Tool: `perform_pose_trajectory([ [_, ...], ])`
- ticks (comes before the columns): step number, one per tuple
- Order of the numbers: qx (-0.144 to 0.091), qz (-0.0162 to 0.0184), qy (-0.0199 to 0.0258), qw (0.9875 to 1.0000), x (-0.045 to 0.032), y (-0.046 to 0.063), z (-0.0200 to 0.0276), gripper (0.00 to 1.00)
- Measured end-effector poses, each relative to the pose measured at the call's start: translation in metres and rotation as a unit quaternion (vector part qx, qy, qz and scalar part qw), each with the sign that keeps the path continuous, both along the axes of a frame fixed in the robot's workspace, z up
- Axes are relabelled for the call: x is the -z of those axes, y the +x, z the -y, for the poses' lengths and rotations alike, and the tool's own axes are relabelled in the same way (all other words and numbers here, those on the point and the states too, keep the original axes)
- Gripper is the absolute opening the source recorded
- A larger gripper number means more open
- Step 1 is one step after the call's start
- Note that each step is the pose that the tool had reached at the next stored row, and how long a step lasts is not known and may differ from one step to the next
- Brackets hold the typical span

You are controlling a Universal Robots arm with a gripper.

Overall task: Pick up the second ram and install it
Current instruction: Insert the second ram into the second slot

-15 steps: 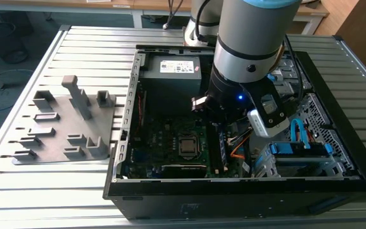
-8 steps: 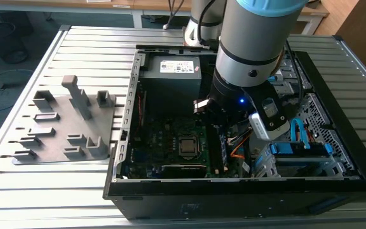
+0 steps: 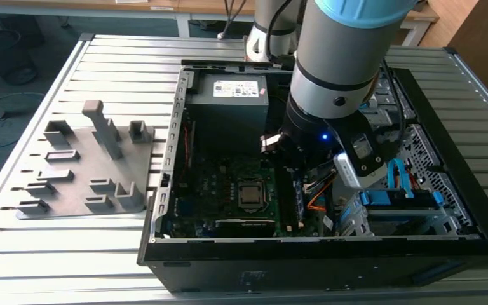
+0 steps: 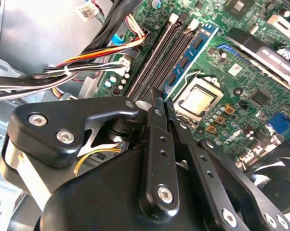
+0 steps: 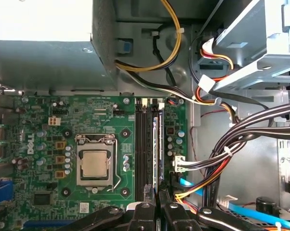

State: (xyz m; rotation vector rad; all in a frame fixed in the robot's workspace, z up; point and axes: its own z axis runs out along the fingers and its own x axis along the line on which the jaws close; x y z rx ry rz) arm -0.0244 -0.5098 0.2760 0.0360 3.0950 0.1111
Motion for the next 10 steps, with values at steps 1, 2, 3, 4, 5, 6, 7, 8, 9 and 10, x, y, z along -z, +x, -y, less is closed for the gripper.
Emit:
perform_pose_trajectory([
  [1,0.0,0.0,0.0,1.0,0.0005,0.0006,0.0,0.14],
  [2,0.0,0.0,0.0,1.0,0.0011,0.0011,0.0,0.14],
  [3,0.0,0.0,0.0,1.0,0.0017,0.0014,0.0,0.14],
  [4,0.0,0.0,0.0,1.0,0.0023,0.0014,0.0,0.14],
  [5,0.0,0.0,0.0,1.0,0.003,0.0014,0.0,0.14],
  [6,0.0,0.0,0.0,1.0,0.0036,0.0015,0.0,0.14],
  [7,0.0,0.0,0.0001,1.0,0.0042,0.0015,0.0,0.14],
  [8,0.0,0.0,0.0,1.0,0.0047,0.0015,0.0,0.14],
  [9,0.0,0.0,0.0001,1.0,0.0052,0.0016,0.0,0.14],
  [10,0.0,0.0,0.0,1.0,0.0057,0.0016,0.0,0.14],
])
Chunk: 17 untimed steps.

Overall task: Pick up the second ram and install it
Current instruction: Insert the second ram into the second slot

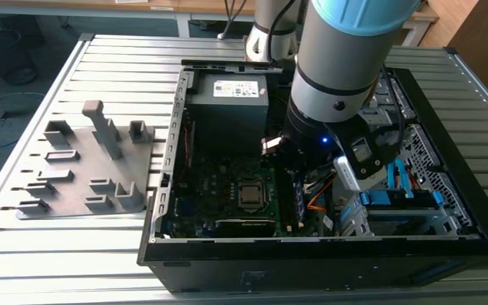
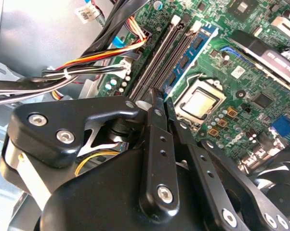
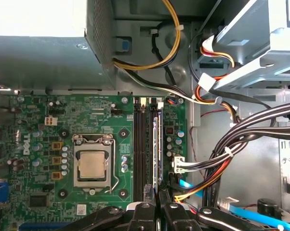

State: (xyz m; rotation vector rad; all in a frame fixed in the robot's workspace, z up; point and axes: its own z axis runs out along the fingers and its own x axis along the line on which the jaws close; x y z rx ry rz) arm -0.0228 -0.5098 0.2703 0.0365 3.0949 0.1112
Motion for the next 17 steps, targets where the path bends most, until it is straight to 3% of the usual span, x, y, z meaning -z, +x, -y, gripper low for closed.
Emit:
perform_pose_trajectory([
  [17,0.0,0.0,0.0,1.0,0.0081,0.0003,0.0,0.14],
])
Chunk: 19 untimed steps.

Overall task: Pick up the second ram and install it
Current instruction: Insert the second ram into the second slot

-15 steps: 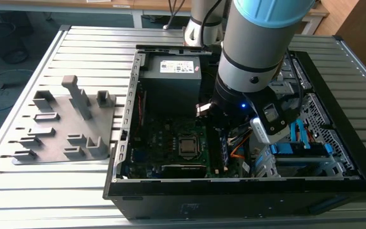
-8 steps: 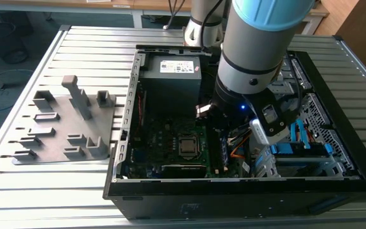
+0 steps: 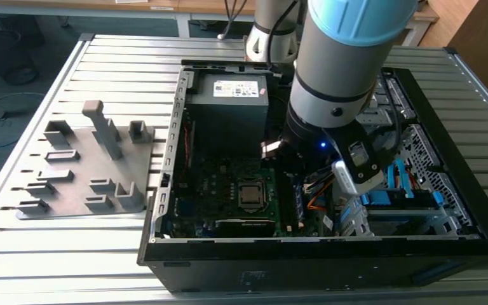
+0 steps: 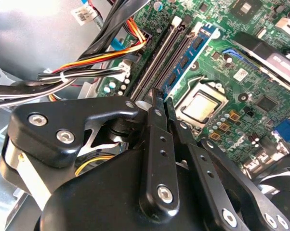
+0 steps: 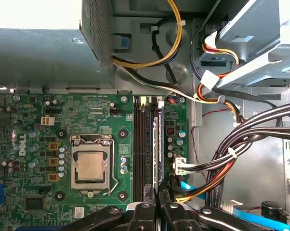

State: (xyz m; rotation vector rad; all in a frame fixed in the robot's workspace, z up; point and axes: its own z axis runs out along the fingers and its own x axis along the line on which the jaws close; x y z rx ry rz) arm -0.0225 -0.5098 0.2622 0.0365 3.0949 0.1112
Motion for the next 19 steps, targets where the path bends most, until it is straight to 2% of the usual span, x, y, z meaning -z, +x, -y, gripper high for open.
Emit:
perform_pose_trajectory([
  [10,0.0,0.0,0.0,1.0,0.0057,0.001,-0.0002,0.14],
  [19,0.0,0.0,0.0,1.0,0.012,0.002,-0.0047,0.14],
])
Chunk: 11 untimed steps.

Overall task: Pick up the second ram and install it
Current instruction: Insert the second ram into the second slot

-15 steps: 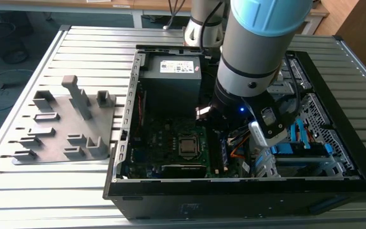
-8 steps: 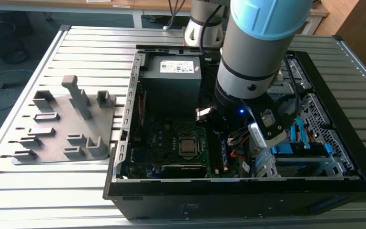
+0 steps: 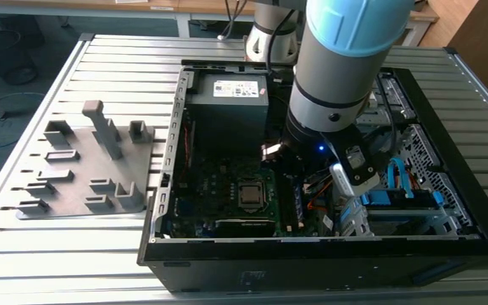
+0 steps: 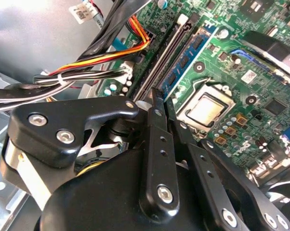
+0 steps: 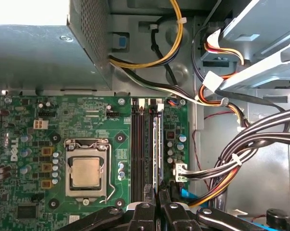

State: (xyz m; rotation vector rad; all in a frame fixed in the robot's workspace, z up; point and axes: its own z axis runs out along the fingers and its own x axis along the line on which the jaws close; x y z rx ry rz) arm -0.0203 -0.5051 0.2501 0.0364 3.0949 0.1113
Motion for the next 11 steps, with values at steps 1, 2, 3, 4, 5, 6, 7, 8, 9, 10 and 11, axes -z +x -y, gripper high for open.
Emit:
perform_pose_trajectory([
  [1,0.0,0.0,0.0,1.0,0.0006,0.0,-0.0002,0.14],
  [2,0.0,0.0,-0.0001,1.0,0.0013,0.0001,-0.0006,0.14],
  [3,0.0,0.0,-0.0001,1.0,0.002,0.0002,-0.0011,0.14],
  [4,0.0,0.0,-0.0001,1.0,0.0028,0.0002,-0.0016,0.14],
  [5,0.0,0.0,-0.0001,1.0,0.0036,0.0002,-0.0022,0.14],
  [6,0.0,-0.0001,0.0,1.0,0.0044,0.0002,-0.0027,0.14],
  [7,0.0,0.0,0.0,1.0,0.0052,0.0002,-0.0033,0.14],
  [8,0.0,0.0,-0.0001,1.0,0.006,0.0002,-0.0043,0.14],
  [9,0.001,0.0,-0.0001,1.0,0.0069,0.0002,-0.0054,0.14],
  [10,0.003,0.0,0.0,1.0,0.0075,0.0003,-0.0064,0.14],
  [11,0.005,0.0,0.0,1.0,0.0081,0.0002,-0.0074,0.14],
])
